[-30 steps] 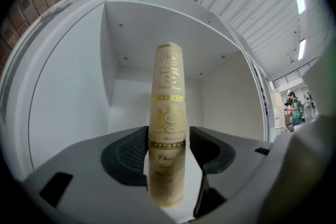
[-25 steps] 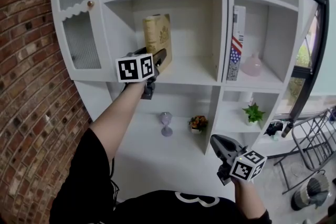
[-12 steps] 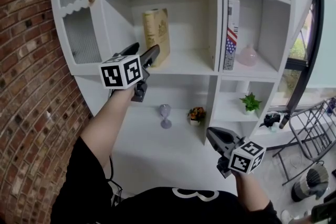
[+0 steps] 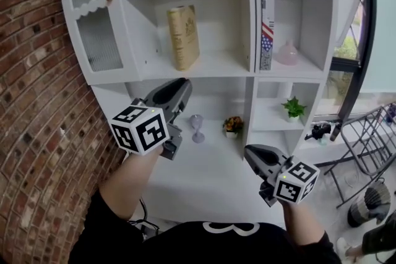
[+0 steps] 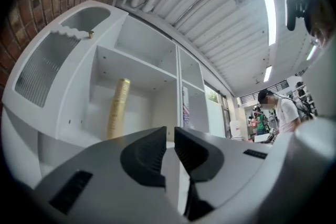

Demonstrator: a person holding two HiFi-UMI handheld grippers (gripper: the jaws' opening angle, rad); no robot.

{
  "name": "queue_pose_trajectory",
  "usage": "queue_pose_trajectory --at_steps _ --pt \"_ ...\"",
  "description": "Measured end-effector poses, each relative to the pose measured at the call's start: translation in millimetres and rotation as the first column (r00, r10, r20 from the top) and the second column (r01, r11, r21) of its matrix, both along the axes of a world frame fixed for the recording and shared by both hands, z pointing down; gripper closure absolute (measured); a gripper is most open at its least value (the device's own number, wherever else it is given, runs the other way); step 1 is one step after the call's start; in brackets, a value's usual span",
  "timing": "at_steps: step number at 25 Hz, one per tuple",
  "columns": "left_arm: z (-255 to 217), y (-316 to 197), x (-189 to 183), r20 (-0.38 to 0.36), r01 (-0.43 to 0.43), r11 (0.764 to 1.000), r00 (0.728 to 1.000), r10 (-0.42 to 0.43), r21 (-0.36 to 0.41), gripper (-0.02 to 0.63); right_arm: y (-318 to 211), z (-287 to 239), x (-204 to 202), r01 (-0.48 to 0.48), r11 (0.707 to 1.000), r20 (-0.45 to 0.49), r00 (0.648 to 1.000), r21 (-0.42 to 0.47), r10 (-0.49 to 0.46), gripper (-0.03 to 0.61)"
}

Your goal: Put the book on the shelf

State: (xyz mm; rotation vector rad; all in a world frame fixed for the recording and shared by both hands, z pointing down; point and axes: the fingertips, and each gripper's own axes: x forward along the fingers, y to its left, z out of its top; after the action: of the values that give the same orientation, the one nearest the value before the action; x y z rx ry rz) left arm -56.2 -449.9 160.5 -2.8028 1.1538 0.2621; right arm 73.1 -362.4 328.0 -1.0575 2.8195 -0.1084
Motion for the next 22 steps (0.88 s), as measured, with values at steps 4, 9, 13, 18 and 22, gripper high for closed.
queue_pose_trajectory --at_steps 4,9,13,18,22 --pt "40.6 41.8 18.6 0.041 -0.067 0.997 0.997 0.069 -0.04 0.609 12.8 -2.0 3.2 -0.012 1.0 0.013 1.0 0.013 0.012 0.569" --pt "91.3 84.4 38.7 -0.002 -0.185 0.969 0.982 0.187 -0.166 0.611 28.7 0.3 5.3 -0.004 1.0 0.06 0.998 -0.003 0.004 0.569" --pt "120.8 108.4 43.9 -0.028 -0.226 0.958 0.974 0.225 -0.175 0.611 43.2 6.6 -2.7 0.029 1.0 0.058 0.998 -0.003 -0.029 0.569" --pt "150.7 133.0 48.4 -0.071 -0.256 0.946 0.966 0.247 -0.2 0.611 53.4 21.3 -6.9 0.052 0.998 0.081 0.995 -0.024 -0.05 0.569" --pt "172.5 136.5 47.5 -0.084 -0.235 0.946 0.972 0.221 -0.223 0.611 54.3 26.8 -12.4 0.081 0.996 0.113 0.991 -0.046 -0.075 0.569"
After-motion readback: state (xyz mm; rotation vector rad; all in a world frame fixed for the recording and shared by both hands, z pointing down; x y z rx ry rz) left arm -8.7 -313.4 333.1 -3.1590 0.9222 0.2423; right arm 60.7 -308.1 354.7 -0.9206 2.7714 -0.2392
